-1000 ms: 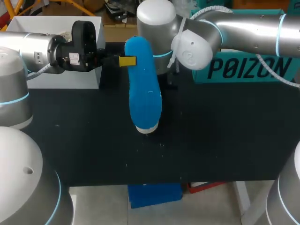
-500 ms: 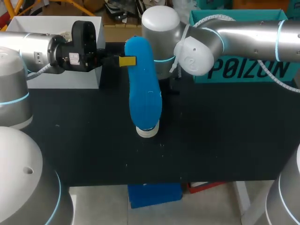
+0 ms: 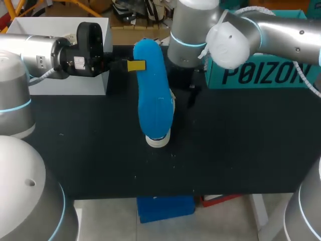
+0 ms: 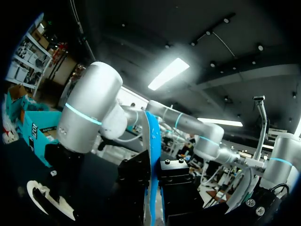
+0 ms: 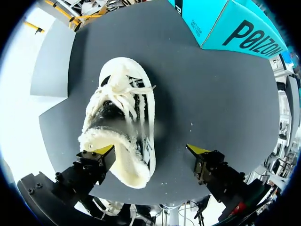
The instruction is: Take the shoe out of the shoebox, open the shoe tongue, remove and reinsert the insole, then place the shoe into the shoebox
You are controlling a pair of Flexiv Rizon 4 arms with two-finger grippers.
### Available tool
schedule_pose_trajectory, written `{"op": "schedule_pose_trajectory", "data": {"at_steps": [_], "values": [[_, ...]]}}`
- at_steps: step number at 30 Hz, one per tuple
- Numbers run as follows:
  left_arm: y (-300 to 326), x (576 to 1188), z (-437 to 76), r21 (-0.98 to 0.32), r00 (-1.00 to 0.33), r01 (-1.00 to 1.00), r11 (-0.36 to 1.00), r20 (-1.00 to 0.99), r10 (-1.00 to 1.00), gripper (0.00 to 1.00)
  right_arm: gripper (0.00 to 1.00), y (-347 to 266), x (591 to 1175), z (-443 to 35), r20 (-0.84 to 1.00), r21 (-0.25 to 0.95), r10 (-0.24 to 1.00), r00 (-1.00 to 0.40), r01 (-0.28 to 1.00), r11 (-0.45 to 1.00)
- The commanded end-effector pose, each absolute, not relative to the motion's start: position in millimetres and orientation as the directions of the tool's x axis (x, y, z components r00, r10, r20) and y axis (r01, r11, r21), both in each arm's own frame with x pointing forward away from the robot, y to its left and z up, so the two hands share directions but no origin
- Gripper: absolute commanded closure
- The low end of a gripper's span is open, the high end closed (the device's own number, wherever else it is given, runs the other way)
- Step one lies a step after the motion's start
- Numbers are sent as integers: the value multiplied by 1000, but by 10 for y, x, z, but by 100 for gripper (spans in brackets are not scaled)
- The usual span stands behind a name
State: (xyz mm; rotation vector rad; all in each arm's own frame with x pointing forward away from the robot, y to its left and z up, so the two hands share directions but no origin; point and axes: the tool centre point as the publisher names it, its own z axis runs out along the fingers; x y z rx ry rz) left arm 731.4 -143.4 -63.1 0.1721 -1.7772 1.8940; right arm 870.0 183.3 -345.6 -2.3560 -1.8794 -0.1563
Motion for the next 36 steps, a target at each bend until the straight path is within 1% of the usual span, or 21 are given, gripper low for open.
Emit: {"op": "schedule_pose_trajectory", "data": {"at_steps": [1, 6, 8, 9, 26, 28, 29, 31, 33, 36], "values": [[-1441, 7307, -644, -890, -851, -456, 7, 439, 288, 100, 0, 1518, 8552, -3210, 364, -31, 905, 220, 974, -225], [-1441, 7307, -644, -890, -851, -456, 7, 439, 288, 100, 0, 1499, 8495, -2966, 544, 21, 823, 164, 978, -208], [-1441, 7307, -644, -890, -851, -456, 7, 439, 288, 100, 0, 1486, 8467, -2858, 576, 49, 806, 140, 977, -205], [-1441, 7307, -644, -890, -851, -456, 7, 439, 288, 100, 0, 1482, 8461, -2837, 544, 61, 828, 138, 977, -204], [-1441, 7307, -644, -890, -851, -456, 7, 439, 288, 100, 0, 1482, 8461, -2837, 544, 61, 828, 138, 977, -204], [-1441, 7307, -644, -890, -851, -456, 7, 439, 288, 100, 0, 1484, 8425, -2820, 618, 50, 773, 146, 973, -224], [-1441, 7307, -644, -890, -851, -456, 7, 439, 288, 100, 0, 1478, 8414, -2791, 682, 50, 717, 141, 970, -239], [-1441, 7307, -644, -890, -851, -456, 7, 439, 288, 100, 0, 1473, 8416, -2761, 696, 53, 706, 133, 970, -236], [-1441, 7307, -644, -890, -851, -456, 7, 439, 288, 100, 0, 1473, 8428, -2721, 745, 52, 657, 118, 971, -233], [-1441, 7307, -644, -890, -851, -456, 7, 439, 288, 100, 0, 1483, 8435, -2694, 767, 44, 632, 111, 974, -224]]}}
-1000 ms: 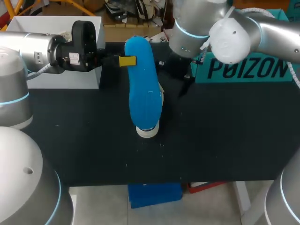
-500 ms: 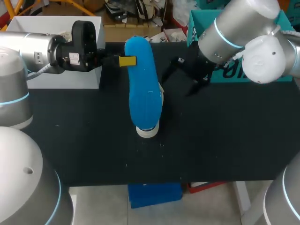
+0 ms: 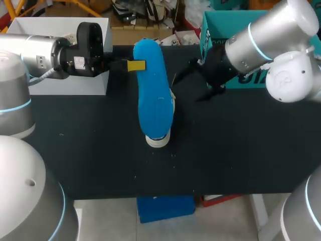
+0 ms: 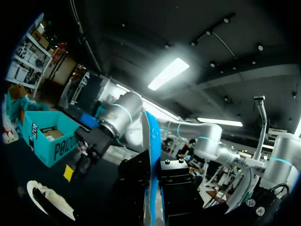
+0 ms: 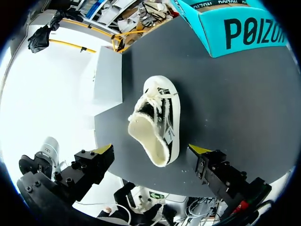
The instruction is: Take the shoe out of the shoebox, open the shoe tongue, remove and reinsert the insole, then place the shoe into the shoebox
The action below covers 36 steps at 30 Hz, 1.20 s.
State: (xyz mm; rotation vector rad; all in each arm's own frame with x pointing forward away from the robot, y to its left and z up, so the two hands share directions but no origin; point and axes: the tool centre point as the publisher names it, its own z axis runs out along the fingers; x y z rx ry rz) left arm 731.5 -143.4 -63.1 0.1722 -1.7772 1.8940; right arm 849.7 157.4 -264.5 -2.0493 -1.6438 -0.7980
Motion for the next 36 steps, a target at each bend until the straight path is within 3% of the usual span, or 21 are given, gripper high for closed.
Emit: {"op": "schedule_pose_trajectory", "data": {"at_steps": [1, 21, 36], "values": [[-1441, 7307, -644, -890, -851, -456, 7, 439, 288, 100, 0, 1493, 8436, -2692, 788, 43, 607, 103, 974, -222], [-1441, 7307, -644, -890, -851, -456, 7, 439, 288, 100, 0, 1472, 8365, -2519, 981, 0, 193, 38, 982, -190], [-1441, 7307, -644, -890, -851, -456, 7, 439, 288, 100, 0, 1529, 8368, -2481, 982, 117, 162, -93, 983, -143]]}}
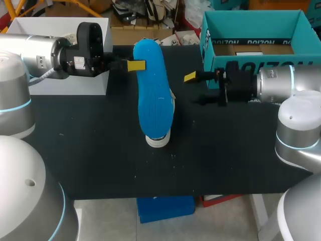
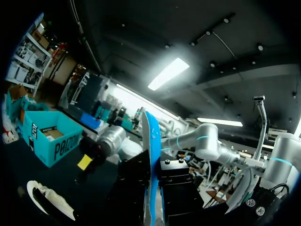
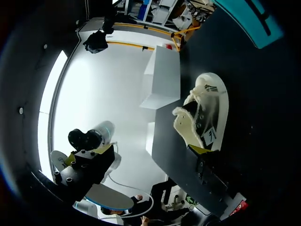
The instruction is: Take the shoe out of the shoebox, open the shoe tongue, remove and reinsert the insole, then place the shoe into the shoebox
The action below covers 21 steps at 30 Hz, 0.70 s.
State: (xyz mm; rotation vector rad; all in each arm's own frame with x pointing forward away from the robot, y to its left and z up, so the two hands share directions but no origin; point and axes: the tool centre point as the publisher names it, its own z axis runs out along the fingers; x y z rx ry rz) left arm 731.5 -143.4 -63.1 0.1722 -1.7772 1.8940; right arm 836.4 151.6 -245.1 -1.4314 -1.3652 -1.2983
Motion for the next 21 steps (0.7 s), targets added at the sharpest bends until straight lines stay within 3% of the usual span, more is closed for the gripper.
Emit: {"op": "schedule_pose_trajectory", "data": {"at_steps": [1, 21], "values": [[-1441, 7307, -644, -890, -851, -456, 7, 439, 288, 100, 0, 1529, 8368, -2480, 982, 116, 162, -92, 983, -142], [-1441, 7307, -644, -890, -851, -456, 7, 439, 288, 100, 0, 1497, 8362, -2437, 988, 88, 141, -68, 986, -143]]}}
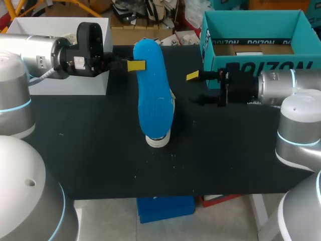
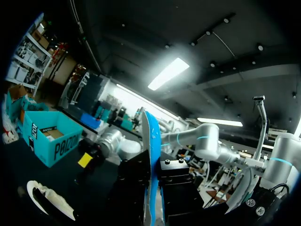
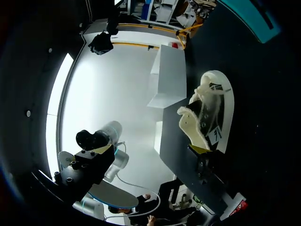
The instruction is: Take the shoe out of the shoebox, open the shoe tongue, remove and reinsert the insole, then place the shoe into the shoebox
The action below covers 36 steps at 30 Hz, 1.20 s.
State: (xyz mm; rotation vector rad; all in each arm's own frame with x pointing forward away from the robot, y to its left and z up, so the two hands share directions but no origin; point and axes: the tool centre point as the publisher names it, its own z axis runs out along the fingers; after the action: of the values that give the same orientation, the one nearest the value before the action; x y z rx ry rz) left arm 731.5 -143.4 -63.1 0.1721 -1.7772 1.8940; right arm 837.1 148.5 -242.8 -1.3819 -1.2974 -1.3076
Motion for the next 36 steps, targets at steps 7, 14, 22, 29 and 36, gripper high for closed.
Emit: {"op": "schedule_pose_trajectory", "data": {"at_steps": [7, 14, 22, 29, 36], "values": [[-1450, 7308, -655, -914, -874, -405, 20, 393, 285, 100, 0, 1497, 8362, -2437, 988, 88, 141, -68, 986, -143], [-1481, 7069, -773, -997, -950, -15, 72, 37, 309, 100, 0, 1497, 8362, -2437, 988, 88, 141, -68, 986, -143], [-1486, 6752, -1044, -938, -927, 327, 113, -295, 232, 100, 0, 1497, 8362, -2437, 988, 88, 141, -68, 986, -143], [-1486, 6752, -1044, -938, -927, 327, 113, -295, 232, 100, 0, 1497, 8362, -2437, 988, 88, 141, -68, 986, -143], [-1486, 6752, -1044, -938, -927, 327, 113, -295, 232, 100, 0, 1497, 8362, -2437, 988, 88, 141, -68, 986, -143]]}}
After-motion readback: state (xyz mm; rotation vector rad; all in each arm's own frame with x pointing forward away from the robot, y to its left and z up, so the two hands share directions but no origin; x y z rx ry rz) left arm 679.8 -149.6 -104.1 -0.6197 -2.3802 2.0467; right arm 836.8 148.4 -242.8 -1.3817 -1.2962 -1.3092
